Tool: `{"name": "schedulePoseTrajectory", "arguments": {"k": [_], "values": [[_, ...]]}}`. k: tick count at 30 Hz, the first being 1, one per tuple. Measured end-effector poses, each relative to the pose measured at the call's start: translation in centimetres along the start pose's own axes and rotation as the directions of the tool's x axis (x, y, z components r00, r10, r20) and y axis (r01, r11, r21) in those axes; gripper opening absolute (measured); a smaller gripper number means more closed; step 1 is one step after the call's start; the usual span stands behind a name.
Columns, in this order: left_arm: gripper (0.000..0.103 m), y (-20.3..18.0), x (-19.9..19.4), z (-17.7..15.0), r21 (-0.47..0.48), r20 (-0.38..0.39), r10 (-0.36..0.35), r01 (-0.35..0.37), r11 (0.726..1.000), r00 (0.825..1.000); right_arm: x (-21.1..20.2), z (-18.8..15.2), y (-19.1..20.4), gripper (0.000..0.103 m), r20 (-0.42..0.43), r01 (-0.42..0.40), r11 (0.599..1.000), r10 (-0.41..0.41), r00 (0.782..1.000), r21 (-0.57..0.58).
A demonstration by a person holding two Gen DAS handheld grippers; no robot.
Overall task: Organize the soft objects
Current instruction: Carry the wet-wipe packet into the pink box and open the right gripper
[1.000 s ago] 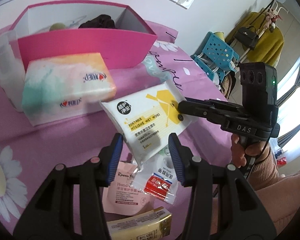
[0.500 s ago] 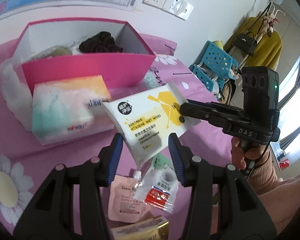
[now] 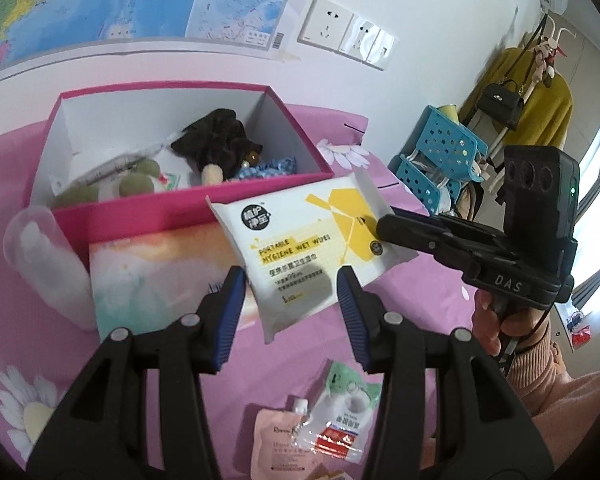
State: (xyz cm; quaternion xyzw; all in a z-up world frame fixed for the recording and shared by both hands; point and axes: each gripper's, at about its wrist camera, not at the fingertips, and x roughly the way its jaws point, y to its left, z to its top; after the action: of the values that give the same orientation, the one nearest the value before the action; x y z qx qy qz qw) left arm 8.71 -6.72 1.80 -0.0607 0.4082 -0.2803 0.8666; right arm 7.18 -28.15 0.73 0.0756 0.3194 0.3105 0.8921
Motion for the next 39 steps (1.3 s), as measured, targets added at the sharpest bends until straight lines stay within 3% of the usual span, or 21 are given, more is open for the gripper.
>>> {"name": "schedulePoseTrajectory", "arguments": {"k": [26,39], "values": [[0.049,1.4,1.5,6.2,0.008,0.056,0.058,-0.058,0.998,0.997,2.8,4.5,-2.1,0.017,0.032,0.036,0.999,-0.036,0.999,0.001],[0.049,3.4,4.9,8.5,-0.028,-0.002,0.104,-0.104,0.994,0.995,6.0,6.7,-3.5,0.017,0.004,0.095,0.995,-0.095,0.995,-0.003]]}}
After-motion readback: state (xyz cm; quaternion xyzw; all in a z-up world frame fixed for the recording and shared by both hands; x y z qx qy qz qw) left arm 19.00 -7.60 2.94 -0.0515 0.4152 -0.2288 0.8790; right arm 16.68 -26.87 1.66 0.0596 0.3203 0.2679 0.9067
